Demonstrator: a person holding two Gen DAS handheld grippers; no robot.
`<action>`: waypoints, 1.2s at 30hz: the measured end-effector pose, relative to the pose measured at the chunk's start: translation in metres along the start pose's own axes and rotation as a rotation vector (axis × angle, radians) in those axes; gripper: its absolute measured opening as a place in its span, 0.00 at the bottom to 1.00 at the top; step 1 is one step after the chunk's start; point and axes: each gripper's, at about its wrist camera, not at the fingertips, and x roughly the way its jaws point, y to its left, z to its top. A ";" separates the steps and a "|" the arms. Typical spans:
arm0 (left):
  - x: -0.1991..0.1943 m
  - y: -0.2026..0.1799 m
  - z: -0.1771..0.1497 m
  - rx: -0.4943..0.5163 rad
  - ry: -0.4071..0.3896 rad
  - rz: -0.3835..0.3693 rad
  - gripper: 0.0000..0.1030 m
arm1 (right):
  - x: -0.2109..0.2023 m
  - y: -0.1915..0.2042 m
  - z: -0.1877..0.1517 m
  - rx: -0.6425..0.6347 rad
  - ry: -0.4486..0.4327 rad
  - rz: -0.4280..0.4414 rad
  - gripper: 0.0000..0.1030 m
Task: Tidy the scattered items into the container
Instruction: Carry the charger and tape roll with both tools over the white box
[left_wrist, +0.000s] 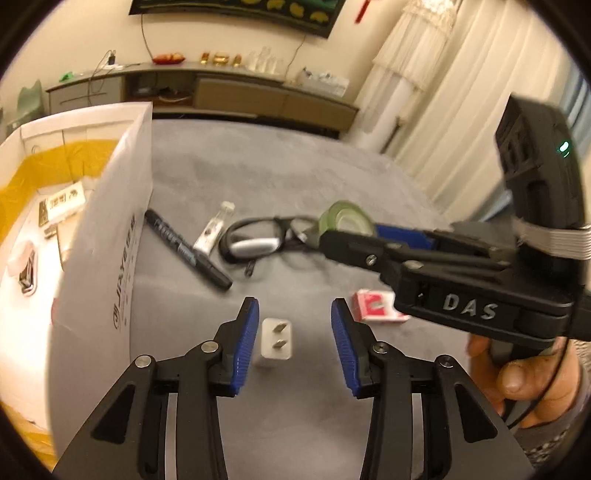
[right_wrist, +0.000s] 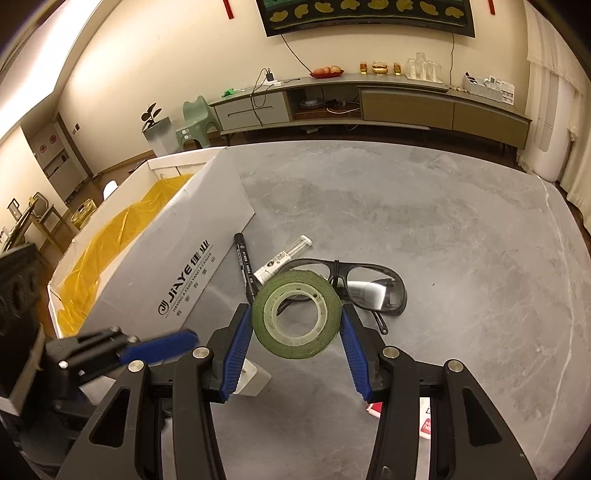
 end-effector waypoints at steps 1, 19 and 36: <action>0.003 -0.003 0.000 0.019 0.000 0.019 0.39 | 0.005 -0.002 -0.001 0.008 0.018 -0.006 0.48; 0.045 -0.009 -0.007 0.062 0.067 0.102 0.22 | -0.021 -0.001 0.004 -0.004 -0.039 0.019 0.48; -0.002 -0.009 0.001 0.051 -0.064 0.099 0.21 | -0.046 0.011 0.011 -0.018 -0.083 0.024 0.48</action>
